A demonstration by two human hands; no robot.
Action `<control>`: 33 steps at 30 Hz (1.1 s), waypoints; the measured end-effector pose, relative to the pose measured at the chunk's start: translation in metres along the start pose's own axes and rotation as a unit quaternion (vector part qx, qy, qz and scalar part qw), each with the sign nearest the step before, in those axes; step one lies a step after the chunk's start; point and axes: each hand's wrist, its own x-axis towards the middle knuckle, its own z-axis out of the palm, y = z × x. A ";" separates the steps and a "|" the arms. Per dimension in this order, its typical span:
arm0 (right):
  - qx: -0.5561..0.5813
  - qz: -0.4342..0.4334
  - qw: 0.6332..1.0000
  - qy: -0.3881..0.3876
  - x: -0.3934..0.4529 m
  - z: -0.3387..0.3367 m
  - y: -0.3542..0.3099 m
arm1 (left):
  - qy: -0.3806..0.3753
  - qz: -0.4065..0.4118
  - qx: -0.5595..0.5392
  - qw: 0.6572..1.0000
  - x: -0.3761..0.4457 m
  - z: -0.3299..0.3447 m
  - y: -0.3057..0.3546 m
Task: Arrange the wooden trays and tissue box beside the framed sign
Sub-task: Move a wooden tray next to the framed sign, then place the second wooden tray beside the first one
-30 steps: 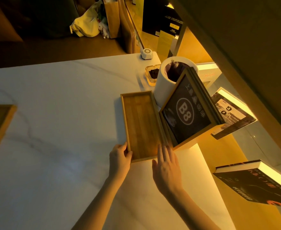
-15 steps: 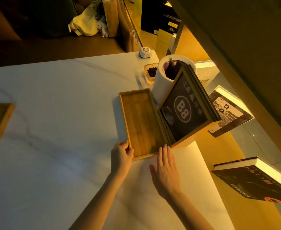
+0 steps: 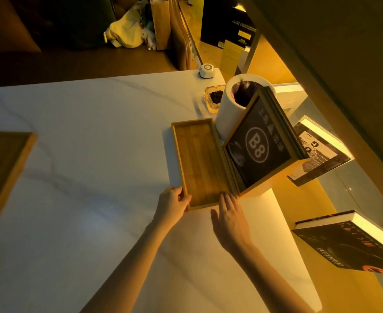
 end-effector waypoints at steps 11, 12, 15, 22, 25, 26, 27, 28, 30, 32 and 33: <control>0.039 -0.176 0.983 0.031 0.025 -0.058 -0.111 | 0.054 0.011 0.126 0.991 -0.036 -0.123 -0.033; 0.027 -0.191 0.980 0.041 0.027 -0.062 -0.128 | 0.072 0.016 0.153 0.985 -0.042 -0.139 -0.039; 0.022 -0.226 0.972 0.066 0.029 -0.072 -0.178 | 0.123 0.021 0.205 0.971 -0.060 -0.188 -0.067; 0.065 -0.240 0.963 0.103 0.017 -0.054 -0.295 | 0.237 0.048 0.291 0.926 -0.094 -0.290 -0.172; 0.074 -0.227 0.968 0.074 0.012 -0.035 -0.341 | 0.201 0.035 0.329 0.922 -0.101 -0.330 -0.222; 0.074 -0.219 0.971 0.067 0.010 -0.028 -0.355 | 0.188 0.036 0.341 0.920 -0.102 -0.340 -0.239; 0.073 -0.211 0.973 0.063 0.009 -0.021 -0.367 | 0.182 0.037 0.354 0.917 -0.103 -0.348 -0.254; 0.072 -0.205 0.974 0.059 0.007 -0.012 -0.378 | 0.175 0.031 0.361 0.916 -0.103 -0.355 -0.269; 0.070 -0.199 0.977 0.040 0.007 0.006 -0.398 | 0.156 0.006 0.364 0.918 -0.103 -0.364 -0.299; 0.067 -0.194 0.979 0.011 0.007 0.027 -0.415 | 0.127 -0.025 0.357 0.925 -0.103 -0.369 -0.327; 0.061 -0.192 0.980 -0.002 0.007 0.037 -0.422 | 0.115 -0.039 0.345 0.931 -0.102 -0.370 -0.339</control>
